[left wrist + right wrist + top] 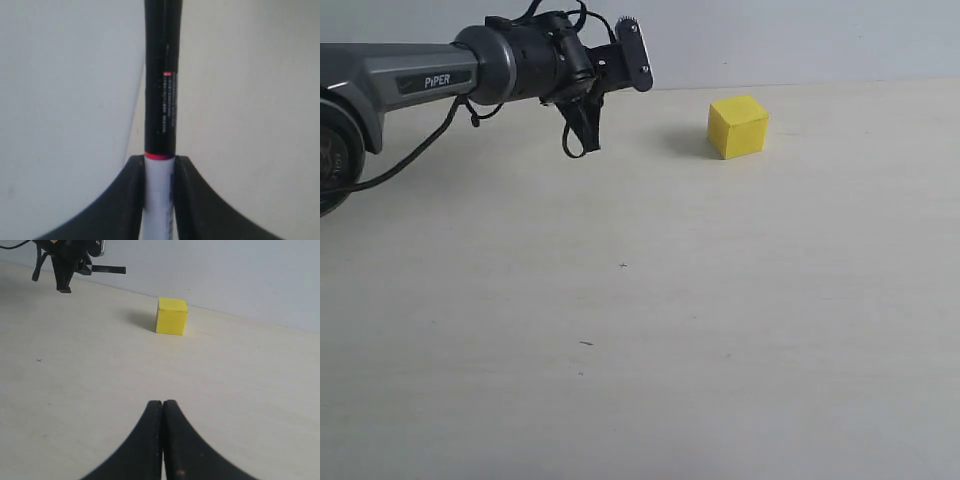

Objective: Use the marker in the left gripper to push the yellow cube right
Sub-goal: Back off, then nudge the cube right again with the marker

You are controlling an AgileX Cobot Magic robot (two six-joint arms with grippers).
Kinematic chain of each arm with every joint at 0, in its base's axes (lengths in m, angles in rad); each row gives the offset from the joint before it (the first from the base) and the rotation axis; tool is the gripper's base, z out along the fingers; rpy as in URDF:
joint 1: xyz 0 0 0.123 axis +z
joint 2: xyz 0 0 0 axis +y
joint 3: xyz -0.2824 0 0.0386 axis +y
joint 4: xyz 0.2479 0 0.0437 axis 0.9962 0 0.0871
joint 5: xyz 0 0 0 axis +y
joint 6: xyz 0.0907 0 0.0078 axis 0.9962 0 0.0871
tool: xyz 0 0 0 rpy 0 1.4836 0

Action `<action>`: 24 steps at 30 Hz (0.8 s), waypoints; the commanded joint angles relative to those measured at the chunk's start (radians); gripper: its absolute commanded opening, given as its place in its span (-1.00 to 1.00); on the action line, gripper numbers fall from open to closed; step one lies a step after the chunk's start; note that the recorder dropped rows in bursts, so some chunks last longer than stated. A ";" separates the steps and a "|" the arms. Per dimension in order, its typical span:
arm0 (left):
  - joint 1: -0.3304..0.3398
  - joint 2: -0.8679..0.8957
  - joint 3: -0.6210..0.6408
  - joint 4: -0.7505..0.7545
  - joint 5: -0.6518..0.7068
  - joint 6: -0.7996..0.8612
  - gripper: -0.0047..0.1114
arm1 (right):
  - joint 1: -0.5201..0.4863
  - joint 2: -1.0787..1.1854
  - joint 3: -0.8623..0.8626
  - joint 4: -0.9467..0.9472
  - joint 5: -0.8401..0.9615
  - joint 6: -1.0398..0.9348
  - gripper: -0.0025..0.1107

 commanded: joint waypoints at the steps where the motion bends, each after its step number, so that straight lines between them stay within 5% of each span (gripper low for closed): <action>1: -0.002 0.052 -0.026 0.044 -0.140 0.020 -0.92 | 0.001 -0.004 0.004 0.002 -0.013 -0.002 -0.96; 24: -0.021 0.136 -0.081 0.093 -0.279 0.153 -0.92 | 0.001 -0.004 0.004 0.002 -0.013 -0.002 -0.96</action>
